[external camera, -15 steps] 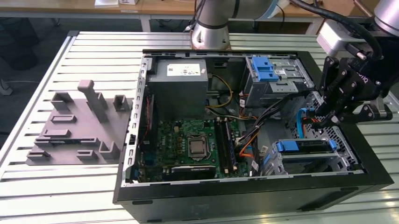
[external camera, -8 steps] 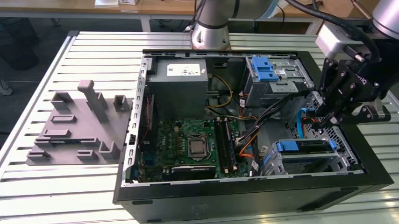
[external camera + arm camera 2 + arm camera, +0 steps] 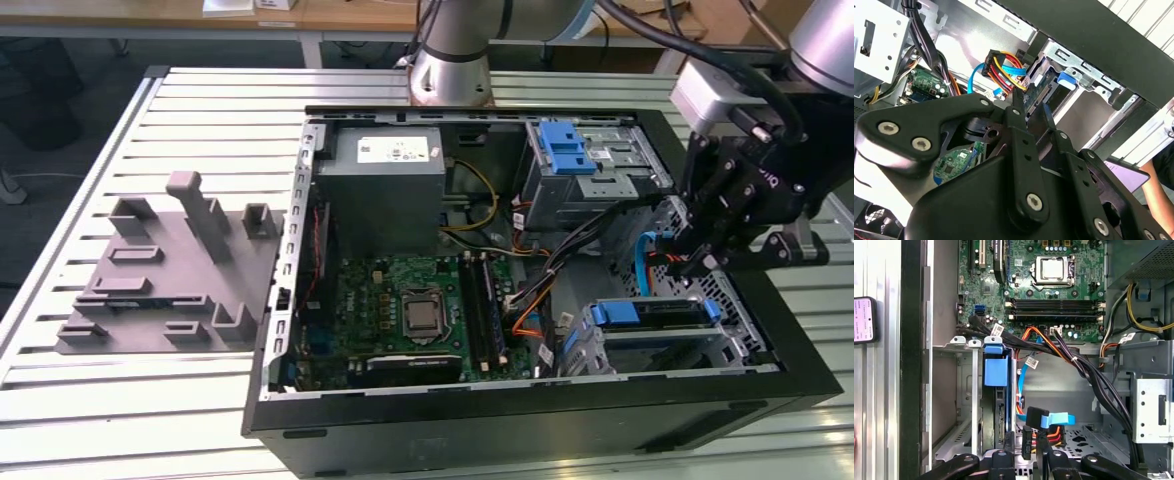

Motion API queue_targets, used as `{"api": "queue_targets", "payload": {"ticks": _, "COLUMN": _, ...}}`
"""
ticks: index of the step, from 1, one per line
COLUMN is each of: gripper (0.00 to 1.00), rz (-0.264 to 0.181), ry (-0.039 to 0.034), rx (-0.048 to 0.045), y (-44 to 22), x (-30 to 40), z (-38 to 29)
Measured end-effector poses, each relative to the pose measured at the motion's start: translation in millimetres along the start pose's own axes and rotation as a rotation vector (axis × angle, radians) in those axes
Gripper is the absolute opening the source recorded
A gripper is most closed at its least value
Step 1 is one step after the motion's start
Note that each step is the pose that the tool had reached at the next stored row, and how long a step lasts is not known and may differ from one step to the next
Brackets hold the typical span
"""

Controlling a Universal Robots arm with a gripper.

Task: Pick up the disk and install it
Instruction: 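Insert the first disk wire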

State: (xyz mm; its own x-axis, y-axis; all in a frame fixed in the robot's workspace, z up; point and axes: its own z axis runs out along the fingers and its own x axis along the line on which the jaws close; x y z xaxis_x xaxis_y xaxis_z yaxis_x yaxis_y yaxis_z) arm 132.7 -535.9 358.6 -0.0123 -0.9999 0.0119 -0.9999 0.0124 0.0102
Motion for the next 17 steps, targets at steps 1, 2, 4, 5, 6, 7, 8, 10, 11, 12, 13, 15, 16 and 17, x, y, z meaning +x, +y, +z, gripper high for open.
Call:
{"api": "queue_targets", "payload": {"ticks": 1, "gripper": 0.31, "rz": 0.000, "ry": 0.0000, "rx": 0.0000, "y": 0.0, "x": 0.0, "z": 0.6}}
{"api": "queue_targets", "payload": {"ticks": 2, "gripper": 0.31, "rz": 0.000, "ry": 0.0001, "rx": 0.0000, "y": 0.0, "x": 0.0, "z": 1.2}}
{"api": "queue_targets", "payload": {"ticks": 4, "gripper": 0.31, "rz": 0.000, "ry": 0.0000, "rx": 0.0000, "y": 0.0, "x": 0.0, "z": 2.3}}
{"api": "queue_targets", "payload": {"ticks": 5, "gripper": 0.31, "rz": 0.000, "ry": 0.0000, "rx": 0.0000, "y": 0.0, "x": 0.0, "z": 2.8}}
{"api": "queue_targets", "payload": {"ticks": 6, "gripper": 0.31, "rz": 0.000, "ry": 0.0002, "rx": 0.0000, "y": 0.0, "x": 0.0, "z": 3.1}}
{"api": "queue_targets", "payload": {"ticks": 7, "gripper": 0.31, "rz": 0.000, "ry": 0.0003, "rx": 0.0000, "y": 0.0, "x": 0.0, "z": 3.1}}
{"api": "queue_targets", "payload": {"ticks": 8, "gripper": 0.31, "rz": 0.000, "ry": 0.0003, "rx": 0.0000, "y": 0.0, "x": 0.0, "z": 3.2}}
{"api": "queue_targets", "payload": {"ticks": 10, "gripper": 0.31, "rz": 0.000, "ry": 0.0001, "rx": 0.0000, "y": 0.0, "x": 0.0, "z": 3.4}}
{"api": "queue_targets", "payload": {"ticks": 11, "gripper": 0.31, "rz": 0.000, "ry": 0.0001, "rx": 0.0000, "y": 0.0, "x": 0.0, "z": 3.4}}
{"api": "queue_targets", "payload": {"ticks": 12, "gripper": 0.31, "rz": 0.000, "ry": 0.0001, "rx": 0.0000, "y": 0.0, "x": 0.0, "z": 3.5}}
{"api": "queue_targets", "payload": {"ticks": 13, "gripper": 0.31, "rz": 0.000, "ry": 0.0000, "rx": 0.0000, "y": 0.0, "x": 0.0, "z": 3.6}}
{"api": "queue_targets", "payload": {"ticks": 15, "gripper": 0.30, "rz": 0.000, "ry": 0.0000, "rx": 0.0000, "y": 0.0, "x": 0.0, "z": 3.7}}
{"api": "queue_targets", "payload": {"ticks": 16, "gripper": 0.30, "rz": 0.000, "ry": 0.0000, "rx": 0.0000, "y": 0.0, "x": 0.0, "z": 3.7}}
{"api": "queue_targets", "payload": {"ticks": 17, "gripper": 0.23, "rz": 0.000, "ry": 0.0001, "rx": 0.0000, "y": 0.0, "x": 0.0, "z": 3.8}}
